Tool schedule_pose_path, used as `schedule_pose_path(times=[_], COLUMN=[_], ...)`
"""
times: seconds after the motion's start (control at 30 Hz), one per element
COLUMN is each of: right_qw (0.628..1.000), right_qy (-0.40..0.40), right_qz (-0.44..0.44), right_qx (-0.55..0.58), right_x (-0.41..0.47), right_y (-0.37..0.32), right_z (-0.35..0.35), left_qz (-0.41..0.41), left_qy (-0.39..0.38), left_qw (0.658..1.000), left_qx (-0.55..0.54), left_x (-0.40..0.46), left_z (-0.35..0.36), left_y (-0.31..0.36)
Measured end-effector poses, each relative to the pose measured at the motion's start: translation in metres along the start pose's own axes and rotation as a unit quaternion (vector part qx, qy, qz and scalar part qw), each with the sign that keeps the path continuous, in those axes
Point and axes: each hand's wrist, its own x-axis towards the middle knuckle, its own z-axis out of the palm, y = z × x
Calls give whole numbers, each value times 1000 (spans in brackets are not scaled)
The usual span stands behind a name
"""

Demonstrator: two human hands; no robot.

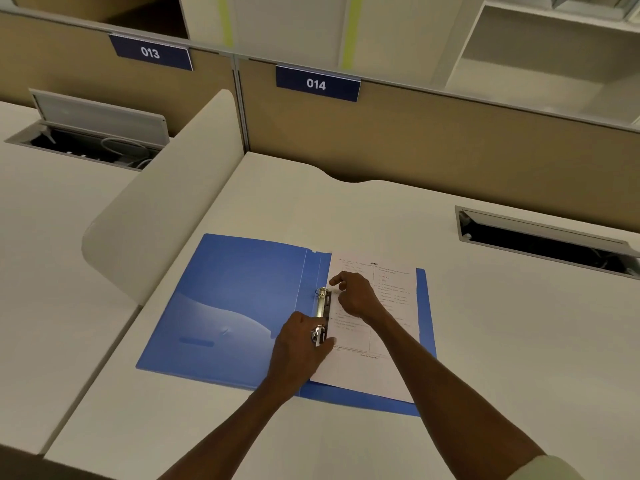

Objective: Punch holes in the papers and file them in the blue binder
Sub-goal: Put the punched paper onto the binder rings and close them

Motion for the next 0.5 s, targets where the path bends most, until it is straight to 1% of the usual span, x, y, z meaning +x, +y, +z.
schedule_pose_path(times=[0.13,0.3,0.5], right_qw=[1000,998,993], right_qy=[6,-6,-38], right_qz=[-7,-31,-60], right_qx=[-20,-46,-89], right_x=[-4,-8,-11], right_y=[7,12,12], right_z=[1,4,10], left_qz=[24,24,52], left_qy=[13,-16,-30], left_qw=[999,999,996], left_qx=[19,19,59], left_x=[2,5,8], left_z=[-3,-2,0], left_y=[-3,-9,-14])
